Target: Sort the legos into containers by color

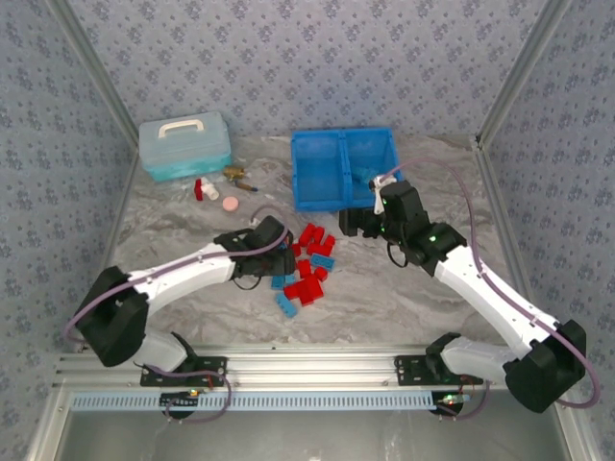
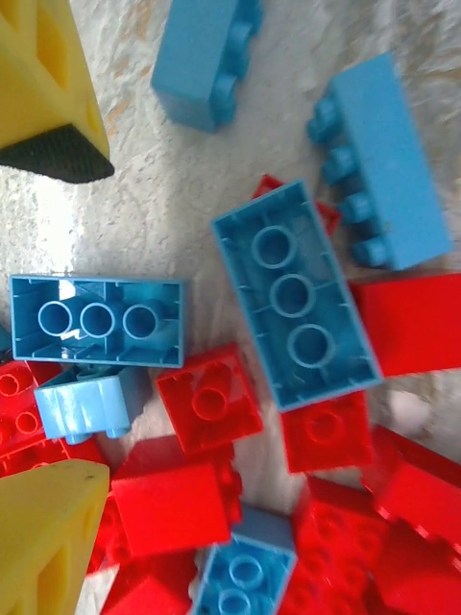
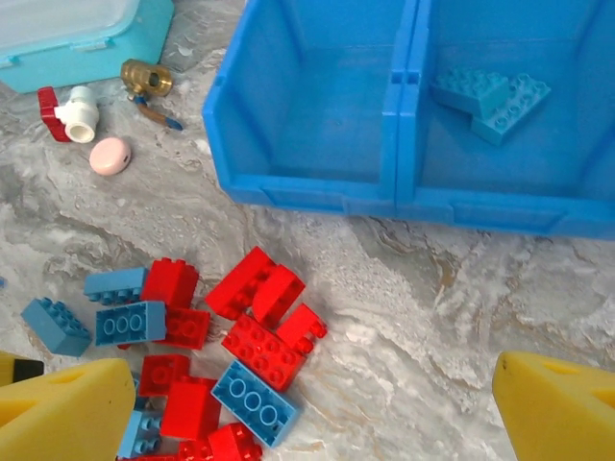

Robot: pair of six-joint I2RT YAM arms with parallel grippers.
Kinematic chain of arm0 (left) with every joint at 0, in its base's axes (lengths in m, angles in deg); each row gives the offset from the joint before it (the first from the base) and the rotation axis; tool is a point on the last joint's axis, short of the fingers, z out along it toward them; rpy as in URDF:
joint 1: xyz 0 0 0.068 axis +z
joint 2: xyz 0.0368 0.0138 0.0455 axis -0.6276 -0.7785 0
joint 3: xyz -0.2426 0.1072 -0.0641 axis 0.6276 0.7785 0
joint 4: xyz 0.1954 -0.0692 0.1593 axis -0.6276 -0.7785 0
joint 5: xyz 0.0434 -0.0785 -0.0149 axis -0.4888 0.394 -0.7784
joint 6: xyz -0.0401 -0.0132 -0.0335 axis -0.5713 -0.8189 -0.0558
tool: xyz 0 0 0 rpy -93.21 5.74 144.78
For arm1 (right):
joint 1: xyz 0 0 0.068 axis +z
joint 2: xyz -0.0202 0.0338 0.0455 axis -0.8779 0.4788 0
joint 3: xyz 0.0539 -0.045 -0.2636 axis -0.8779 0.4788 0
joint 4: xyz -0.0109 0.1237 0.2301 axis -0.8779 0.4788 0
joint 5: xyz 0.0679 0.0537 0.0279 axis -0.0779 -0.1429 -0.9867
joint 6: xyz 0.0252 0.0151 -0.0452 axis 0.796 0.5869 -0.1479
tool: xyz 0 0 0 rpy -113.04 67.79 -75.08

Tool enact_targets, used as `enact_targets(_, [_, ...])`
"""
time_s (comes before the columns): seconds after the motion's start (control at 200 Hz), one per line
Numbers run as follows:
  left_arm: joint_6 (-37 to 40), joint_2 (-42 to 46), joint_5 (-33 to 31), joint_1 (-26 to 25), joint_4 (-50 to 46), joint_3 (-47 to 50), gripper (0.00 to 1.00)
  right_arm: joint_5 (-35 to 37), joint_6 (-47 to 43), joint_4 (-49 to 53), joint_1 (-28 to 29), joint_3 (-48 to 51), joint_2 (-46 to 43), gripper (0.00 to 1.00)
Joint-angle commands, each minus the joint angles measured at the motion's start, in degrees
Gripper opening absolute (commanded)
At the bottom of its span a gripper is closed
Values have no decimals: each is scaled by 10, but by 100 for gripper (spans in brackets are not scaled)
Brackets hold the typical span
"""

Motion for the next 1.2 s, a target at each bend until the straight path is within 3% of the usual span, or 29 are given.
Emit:
enact_targets(0.0, [-13,-22,-30,-14,-14,-30,68,23,16,16,-2,10,-22,98])
enact_targets(0.095, [-19,-34,-33,-15,-8,-16,51,31,18,24,-4,14,-22,98])
enact_targets(0.165, [-13,-37,-25,-15,5,-6,47,35,21,23,-4,17,-22,98])
enact_targets(0.675, [-3,-100,7,-14,48,14,47,39,42,29,-4,16,-20,99])
enact_targets(1.029, [-4,-95,-23,-15,49,52,53,35,48,33,-2,0,-4,99])
enact_targets(1.194, [-4,-90,-29,-15,46,60,48,34,49,31,2,-11,10,99])
